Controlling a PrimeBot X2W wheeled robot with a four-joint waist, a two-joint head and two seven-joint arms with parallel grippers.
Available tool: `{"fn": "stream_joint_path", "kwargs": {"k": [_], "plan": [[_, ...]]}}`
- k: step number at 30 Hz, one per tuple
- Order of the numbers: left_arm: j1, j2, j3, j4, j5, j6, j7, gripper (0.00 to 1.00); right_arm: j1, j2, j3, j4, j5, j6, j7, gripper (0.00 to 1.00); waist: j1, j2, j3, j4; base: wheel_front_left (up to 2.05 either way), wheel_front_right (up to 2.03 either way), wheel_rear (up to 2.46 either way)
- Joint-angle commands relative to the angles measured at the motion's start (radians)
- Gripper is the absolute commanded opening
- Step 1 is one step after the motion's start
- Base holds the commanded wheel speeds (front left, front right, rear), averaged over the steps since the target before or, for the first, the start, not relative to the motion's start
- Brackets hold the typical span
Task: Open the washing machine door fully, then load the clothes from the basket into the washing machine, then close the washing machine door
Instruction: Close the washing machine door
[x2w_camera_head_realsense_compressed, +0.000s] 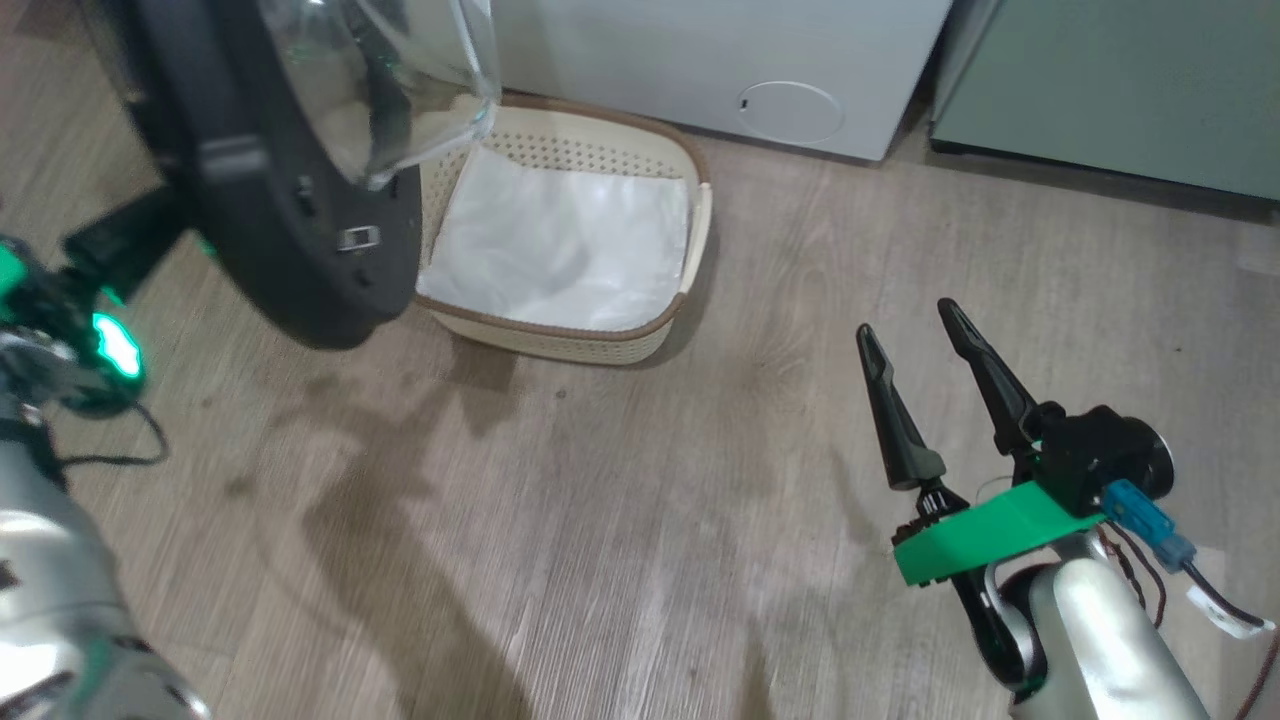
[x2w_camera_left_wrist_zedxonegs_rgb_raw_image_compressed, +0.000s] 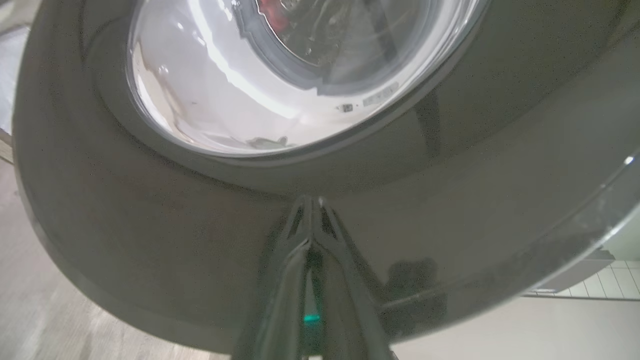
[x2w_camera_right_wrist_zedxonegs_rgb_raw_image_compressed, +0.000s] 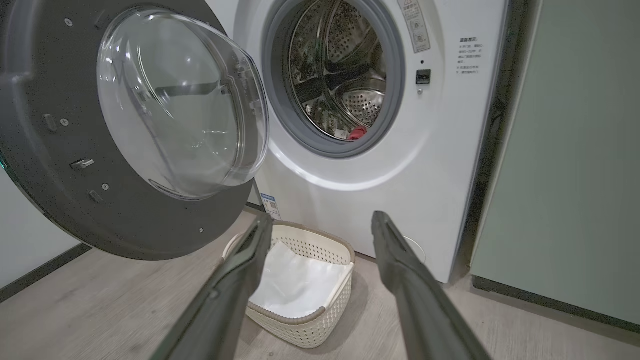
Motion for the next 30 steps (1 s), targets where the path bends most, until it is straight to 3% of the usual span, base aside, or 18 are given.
{"fn": "stream_joint_path", "kwargs": {"k": [1, 6, 11, 15, 22, 30], "plan": [[0.007, 0.014, 0.002, -0.054, -0.009, -0.001, 0.018, 0.00, -0.001, 0.014, 0.019, -0.028, 0.008, 0.000, -0.015, 1.00, 0.0000, 0.0000, -0.014, -0.018, 0.00, 0.00, 0.00], [0.072, -0.060, -0.004, -0.128, -0.029, 0.002, 0.016, 0.00, 0.006, 0.014, 0.015, -0.025, 0.004, 0.000, -0.018, 1.00, 0.0000, 0.0000, -0.027, -0.056, 0.00, 0.00, 0.00], [0.089, -0.096, -0.015, -0.165, -0.071, 0.004, -0.032, 0.00, 0.009, 0.014, 0.003, -0.034, 0.006, 0.000, -0.017, 1.00, 0.0000, 0.0000, -0.026, -0.098, 0.00, 0.00, 0.00], [0.087, -0.102, -0.065, -0.147, -0.131, 0.003, -0.087, 0.00, 0.011, 0.015, -0.001, -0.042, 0.006, 0.000, -0.013, 1.00, 0.0000, 0.0000, -0.015, -0.137, 0.00, 0.00, 0.00], [0.057, -0.103, -0.231, -0.074, -0.294, 0.000, -0.278, 0.00, 0.004, 0.015, -0.008, -0.061, 0.014, 0.000, -0.014, 1.00, 0.0000, 0.0000, 0.034, -0.233, 0.00, 0.00, 0.00], [0.009, -0.103, -0.344, -0.065, -0.385, -0.001, -0.435, 0.00, -0.006, 0.015, -0.013, -0.063, 0.033, 0.000, -0.025, 1.00, 0.0000, 0.0000, 0.091, -0.317, 0.00, 0.00, 0.00]]}}
